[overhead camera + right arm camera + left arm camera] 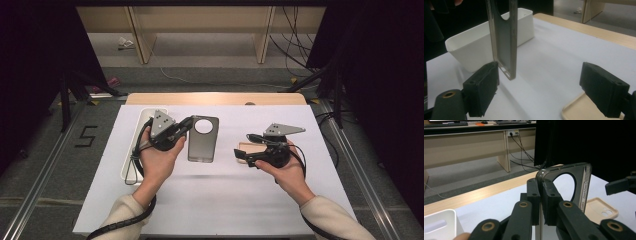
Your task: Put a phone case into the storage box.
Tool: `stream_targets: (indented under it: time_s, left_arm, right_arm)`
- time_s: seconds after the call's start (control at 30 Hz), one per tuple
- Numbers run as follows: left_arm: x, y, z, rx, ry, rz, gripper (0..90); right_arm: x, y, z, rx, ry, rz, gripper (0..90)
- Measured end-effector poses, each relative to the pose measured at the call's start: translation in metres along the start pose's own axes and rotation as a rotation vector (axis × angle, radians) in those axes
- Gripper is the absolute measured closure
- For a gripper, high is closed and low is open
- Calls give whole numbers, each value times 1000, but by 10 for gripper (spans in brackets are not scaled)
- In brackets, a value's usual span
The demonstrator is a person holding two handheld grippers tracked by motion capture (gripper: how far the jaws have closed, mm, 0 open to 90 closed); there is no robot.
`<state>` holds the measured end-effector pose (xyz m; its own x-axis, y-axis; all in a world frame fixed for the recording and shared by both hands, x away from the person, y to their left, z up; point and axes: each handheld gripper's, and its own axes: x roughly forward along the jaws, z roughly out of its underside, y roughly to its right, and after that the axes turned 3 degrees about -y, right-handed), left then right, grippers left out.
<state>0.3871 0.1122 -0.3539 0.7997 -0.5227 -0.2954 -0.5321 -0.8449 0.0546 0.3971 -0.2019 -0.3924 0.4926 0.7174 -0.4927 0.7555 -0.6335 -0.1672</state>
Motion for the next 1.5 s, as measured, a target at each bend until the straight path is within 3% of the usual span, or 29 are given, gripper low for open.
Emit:
stream_targets:
  time_s: [0.7, 1.5]
  left_arm:
    - [-15, -27, -19, -15, 49, -26, 850]
    - [-26, -55, -42, 4, 79, -63, 850]
  right_arm:
    - [-15, 3, 14, -20, -1, 25, 176]
    - [-28, 9, 24, -14, -2, 50, 182]
